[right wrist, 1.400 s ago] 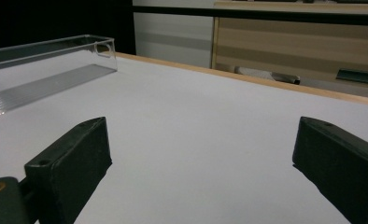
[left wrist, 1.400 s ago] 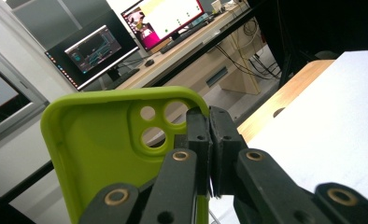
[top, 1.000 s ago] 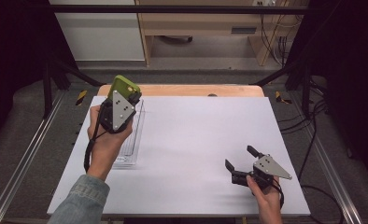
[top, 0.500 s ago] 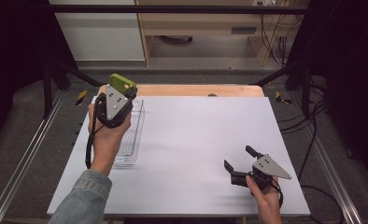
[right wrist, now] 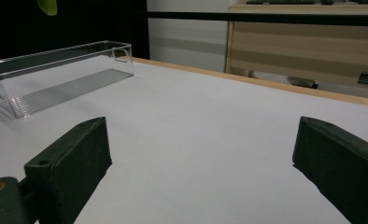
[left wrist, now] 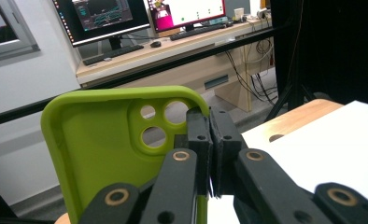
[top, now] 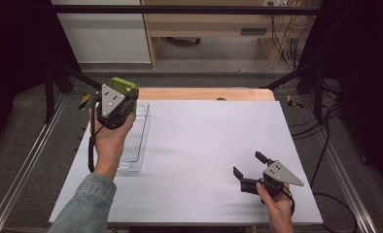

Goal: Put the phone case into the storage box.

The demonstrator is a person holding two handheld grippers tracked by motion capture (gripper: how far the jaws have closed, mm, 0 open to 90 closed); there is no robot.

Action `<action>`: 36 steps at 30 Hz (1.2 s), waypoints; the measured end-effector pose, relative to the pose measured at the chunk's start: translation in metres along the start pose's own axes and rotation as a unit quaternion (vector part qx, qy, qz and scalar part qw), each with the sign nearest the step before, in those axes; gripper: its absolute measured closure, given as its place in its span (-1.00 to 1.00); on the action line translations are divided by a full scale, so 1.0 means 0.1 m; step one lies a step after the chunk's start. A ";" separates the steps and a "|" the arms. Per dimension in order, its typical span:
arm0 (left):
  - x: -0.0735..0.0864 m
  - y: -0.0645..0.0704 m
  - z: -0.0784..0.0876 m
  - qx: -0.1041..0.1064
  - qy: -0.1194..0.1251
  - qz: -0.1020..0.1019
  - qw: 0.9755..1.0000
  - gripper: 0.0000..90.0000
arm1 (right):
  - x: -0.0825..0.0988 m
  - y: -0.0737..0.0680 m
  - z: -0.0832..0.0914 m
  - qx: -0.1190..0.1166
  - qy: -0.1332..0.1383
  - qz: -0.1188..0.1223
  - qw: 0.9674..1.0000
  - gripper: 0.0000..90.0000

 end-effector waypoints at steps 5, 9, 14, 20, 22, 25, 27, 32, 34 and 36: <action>0.02 0.00 -0.01 -0.001 0.001 0.013 1.000 0.95 | 0.00 0.00 0.01 0.000 0.001 -0.001 1.000 -0.90; 0.03 -0.01 -0.01 -0.004 0.000 0.019 1.000 0.95 | 0.00 0.00 0.00 -0.002 -0.001 0.001 1.000 -0.90; 0.04 -0.05 0.00 -0.008 0.002 0.035 0.999 0.95 | 0.01 -0.01 0.00 -0.004 -0.003 0.004 1.000 -0.91; 0.05 -0.10 0.03 -0.014 -0.001 0.038 0.999 0.95 | 0.01 -0.02 -0.01 -0.006 -0.007 0.003 1.000 -0.90; 0.06 -0.12 0.04 -0.016 0.000 0.040 0.999 0.95 | 0.01 -0.02 -0.01 -0.006 -0.009 0.006 1.000 -0.90; 0.06 -0.16 0.05 -0.022 0.001 0.039 0.999 0.95 | 0.01 -0.06 -0.01 -0.002 -0.008 0.023 1.000 -0.89; 0.08 -0.19 0.05 -0.026 -0.004 0.035 0.999 0.95 | 0.00 -0.07 -0.01 -0.003 -0.004 0.024 1.000 -0.88; 0.13 -0.25 0.01 -0.035 -0.016 0.014 0.999 0.95 | 0.01 -0.10 -0.03 -0.012 -0.004 0.019 1.000 -0.89; 0.14 -0.28 -0.01 -0.037 -0.015 0.018 0.999 0.95 | 0.01 -0.10 -0.02 -0.012 -0.002 0.015 1.000 -0.90; 0.15 -0.31 -0.01 -0.039 -0.017 0.017 0.999 0.95 | 0.01 -0.09 -0.03 -0.011 -0.004 0.019 1.000 -0.90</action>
Point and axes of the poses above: each handheld gripper's, and its own axes: z roughly backward along the jaws, x roughly out of its underside, y roughly to its right, the point moved 2 cm from there along -z, roughly forward along the jaws, and after that the axes turned 10 degrees about -z, right-handed, at the moved point
